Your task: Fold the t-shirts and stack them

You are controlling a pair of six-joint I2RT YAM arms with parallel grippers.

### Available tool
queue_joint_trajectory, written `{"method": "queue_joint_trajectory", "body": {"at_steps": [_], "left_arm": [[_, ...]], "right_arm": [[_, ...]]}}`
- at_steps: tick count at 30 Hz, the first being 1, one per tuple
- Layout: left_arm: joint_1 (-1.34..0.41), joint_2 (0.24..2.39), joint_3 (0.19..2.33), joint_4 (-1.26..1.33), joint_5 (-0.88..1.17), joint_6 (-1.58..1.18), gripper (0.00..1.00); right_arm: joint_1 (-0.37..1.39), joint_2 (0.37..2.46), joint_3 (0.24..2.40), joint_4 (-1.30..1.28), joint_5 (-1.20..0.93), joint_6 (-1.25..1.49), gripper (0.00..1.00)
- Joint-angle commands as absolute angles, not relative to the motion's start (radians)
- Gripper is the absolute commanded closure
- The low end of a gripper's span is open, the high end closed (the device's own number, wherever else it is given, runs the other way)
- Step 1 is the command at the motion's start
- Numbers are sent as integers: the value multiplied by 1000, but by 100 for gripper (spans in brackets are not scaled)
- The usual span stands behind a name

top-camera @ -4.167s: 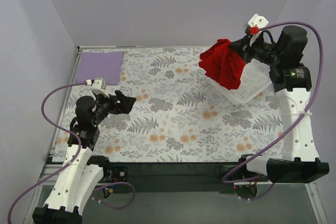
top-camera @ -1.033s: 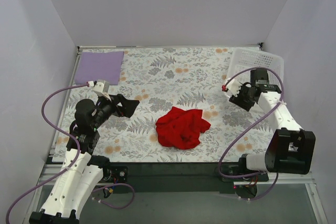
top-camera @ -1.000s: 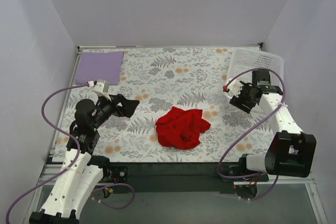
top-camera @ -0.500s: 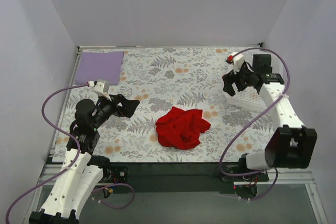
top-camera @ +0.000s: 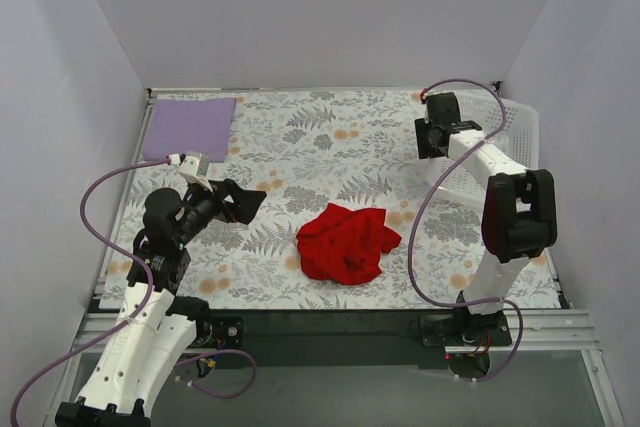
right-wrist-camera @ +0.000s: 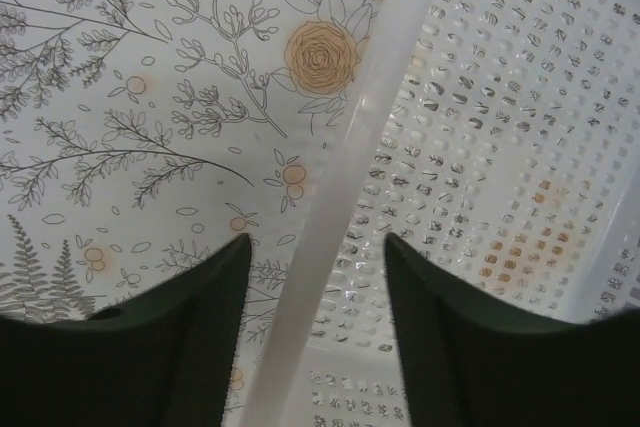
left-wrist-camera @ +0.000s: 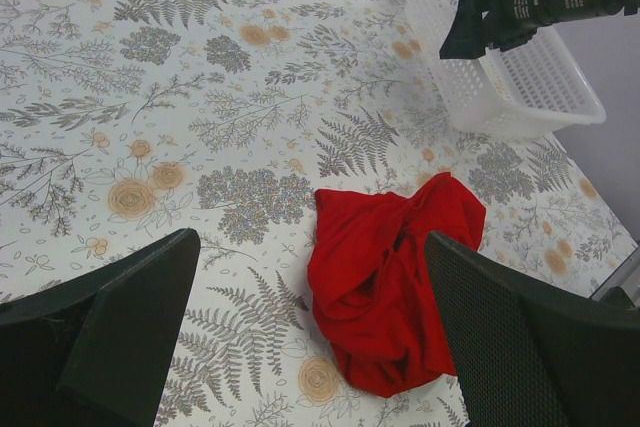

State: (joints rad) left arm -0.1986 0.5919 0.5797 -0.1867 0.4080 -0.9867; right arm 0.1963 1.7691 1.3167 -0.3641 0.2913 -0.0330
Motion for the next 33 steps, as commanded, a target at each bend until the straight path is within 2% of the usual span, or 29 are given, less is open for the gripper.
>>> {"method": "queue_joint_trajectory", "body": {"at_steps": [1, 4, 5, 9, 13, 23, 28, 33], "left_arm": [[-201, 586, 577, -176, 413, -973, 5], [-201, 586, 577, -176, 413, -973, 5], [-201, 586, 577, -175, 414, -973, 5], [-201, 589, 577, -176, 413, -973, 5], [-201, 597, 577, -178, 414, -973, 5], [-201, 609, 575, -176, 411, -969, 5], [-201, 617, 577, -176, 416, -969, 5], [-201, 646, 552, -146, 458, -1023, 2]], "right_arm": [[184, 1793, 1362, -322, 307, -29, 46], [186, 1809, 1365, -322, 223, -66, 67], [187, 1807, 1368, -322, 222, -81, 70], [187, 1812, 1400, -322, 227, -126, 82], [183, 1862, 1478, -324, 262, -170, 83], [129, 2048, 1669, -324, 388, -193, 81], [126, 2063, 1704, -324, 406, -207, 59], [147, 1935, 1677, -337, 324, -273, 49]]}}
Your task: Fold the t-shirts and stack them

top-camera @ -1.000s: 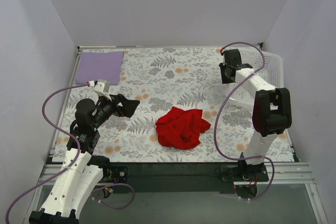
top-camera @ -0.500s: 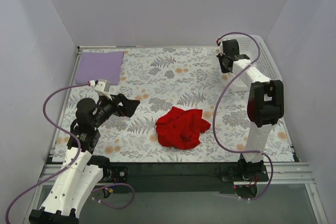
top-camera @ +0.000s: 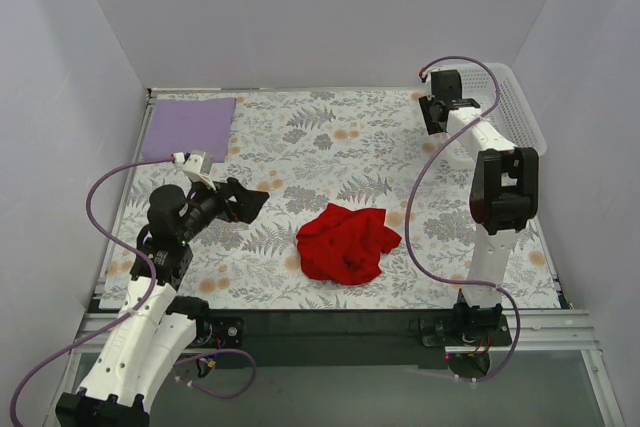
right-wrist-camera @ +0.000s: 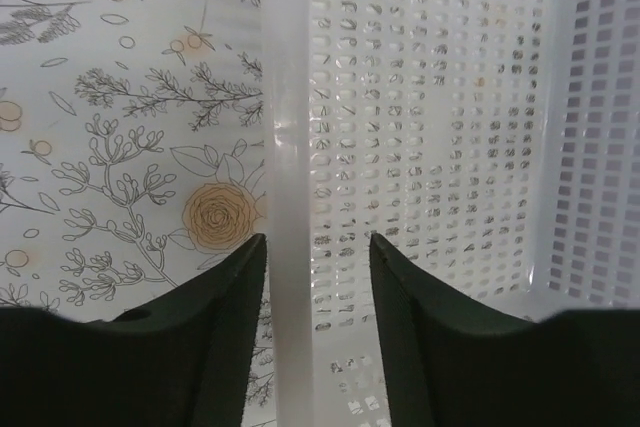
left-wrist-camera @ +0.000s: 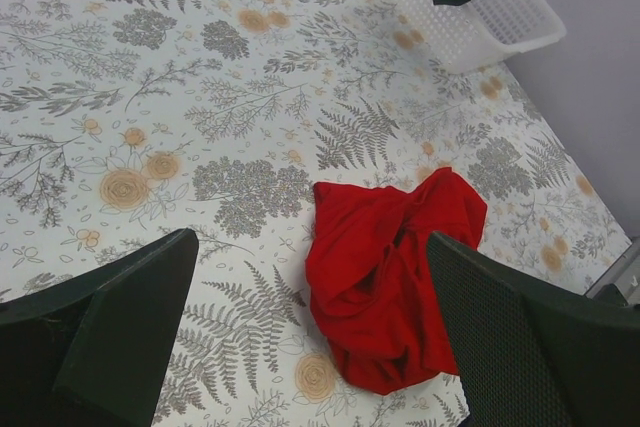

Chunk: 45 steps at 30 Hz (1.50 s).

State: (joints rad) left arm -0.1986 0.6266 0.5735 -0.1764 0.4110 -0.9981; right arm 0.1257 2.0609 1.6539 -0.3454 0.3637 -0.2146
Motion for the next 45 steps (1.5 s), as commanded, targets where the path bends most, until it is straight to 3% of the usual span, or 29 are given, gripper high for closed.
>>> {"method": "queue_joint_trajectory", "body": {"at_steps": [1, 3, 4, 6, 12, 14, 17, 22, 32, 35, 38, 39, 45], "left_arm": [[-201, 655, 554, -143, 488, -1025, 2], [-201, 690, 555, -126, 541, -1025, 2], [-201, 702, 551, -115, 593, -1026, 2], [-201, 748, 552, -97, 656, -1032, 6], [-267, 876, 619, -188, 689, -1077, 23], [-333, 929, 650, -248, 620, -1078, 26], [-455, 1004, 704, -297, 470, -1081, 31], [-665, 1184, 802, -334, 253, -1069, 38], [-767, 1496, 989, -397, 91, -1016, 49], [-778, 1549, 1026, -403, 120, -1000, 59], [-784, 1565, 1046, -400, 172, -996, 82], [-784, 1563, 1051, -399, 179, -996, 98], [-784, 1467, 1028, -385, 190, -1006, 100]], "right_arm": [[158, 1896, 1630, -342, 302, -302, 44], [201, 1755, 1557, -371, 191, -386, 34], [218, 1700, 1519, -386, 142, -482, 22], [251, 1527, 1386, -460, -85, -592, 9], [242, 1131, 1036, -551, -656, -741, 2], [204, 1028, 939, -549, -872, -735, 2], [128, 945, 795, -552, -1004, -742, 2], [58, 885, 663, -555, -1026, -747, 2], [55, 934, 664, -561, -999, -753, 6], [63, 1003, 725, -561, -974, -727, 8], [97, 1107, 796, -561, -904, -672, 14], [110, 1138, 843, -566, -882, -660, 17], [238, 1356, 971, -592, -736, -620, 20]]}}
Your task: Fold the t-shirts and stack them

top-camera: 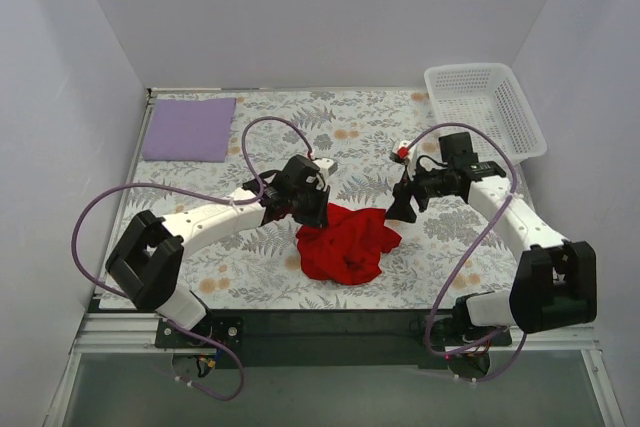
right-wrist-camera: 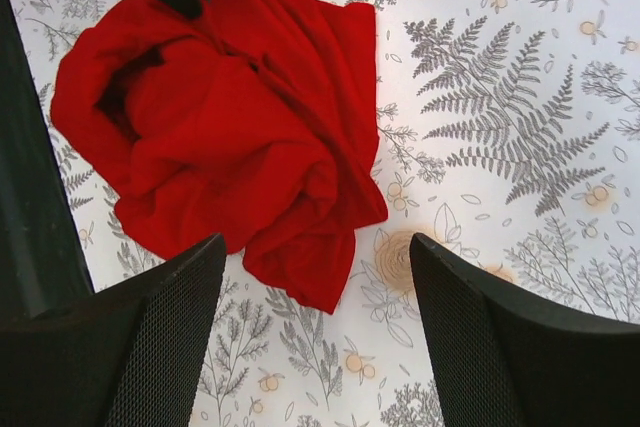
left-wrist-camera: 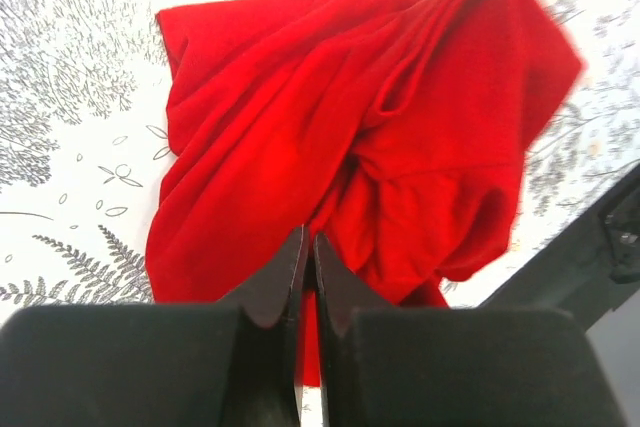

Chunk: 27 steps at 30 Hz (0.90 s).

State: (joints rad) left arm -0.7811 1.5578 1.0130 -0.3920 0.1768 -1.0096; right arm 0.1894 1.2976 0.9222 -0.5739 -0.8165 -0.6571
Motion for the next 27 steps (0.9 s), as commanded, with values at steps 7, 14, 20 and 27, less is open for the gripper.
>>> {"method": "queue_joint_trajectory", "body": {"at_steps": [7, 14, 20, 27], "left_arm": [[-785, 1401, 986, -373, 187, -1020, 100], [-785, 1371, 965, -348, 201, -1035, 100], [-784, 1316, 965, -345, 154, -1040, 100], [-784, 1061, 1055, -370, -38, -1037, 100]], "right_arm": [[268, 1525, 1061, -601, -637, -592, 25], [316, 1640, 1101, -611, -635, -598, 28], [328, 1691, 1181, -719, -693, -638, 86], [325, 1323, 1340, -813, -603, -756, 99]]}}
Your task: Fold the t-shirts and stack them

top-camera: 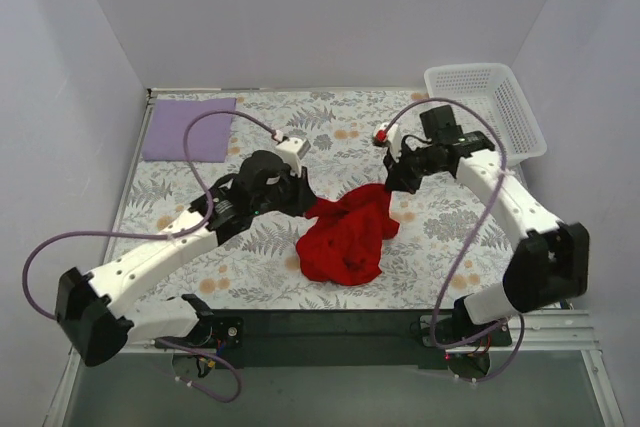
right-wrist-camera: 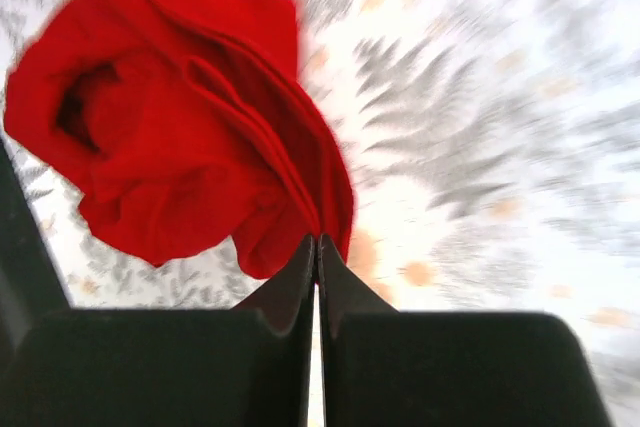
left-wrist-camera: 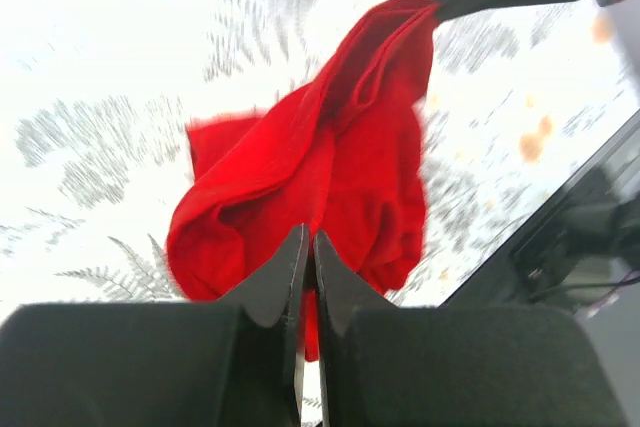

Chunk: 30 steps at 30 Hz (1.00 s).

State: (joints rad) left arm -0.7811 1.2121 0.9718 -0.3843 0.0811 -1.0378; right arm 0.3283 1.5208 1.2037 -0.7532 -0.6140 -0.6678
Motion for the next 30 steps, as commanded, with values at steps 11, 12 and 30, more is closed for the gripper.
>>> {"method": "queue_joint_trajectory", "body": {"at_steps": [11, 12, 30], "left_arm": [[-784, 904, 1420, -287, 43, -968, 100], [-784, 902, 1472, -288, 49, -963, 100], [-784, 1107, 2061, -203, 232, -936, 100]], "right_arm": [[95, 1143, 1805, -908, -785, -769, 99], [81, 1138, 1836, -908, -791, -769, 99], [12, 1092, 2236, -384, -427, -445, 99]]}}
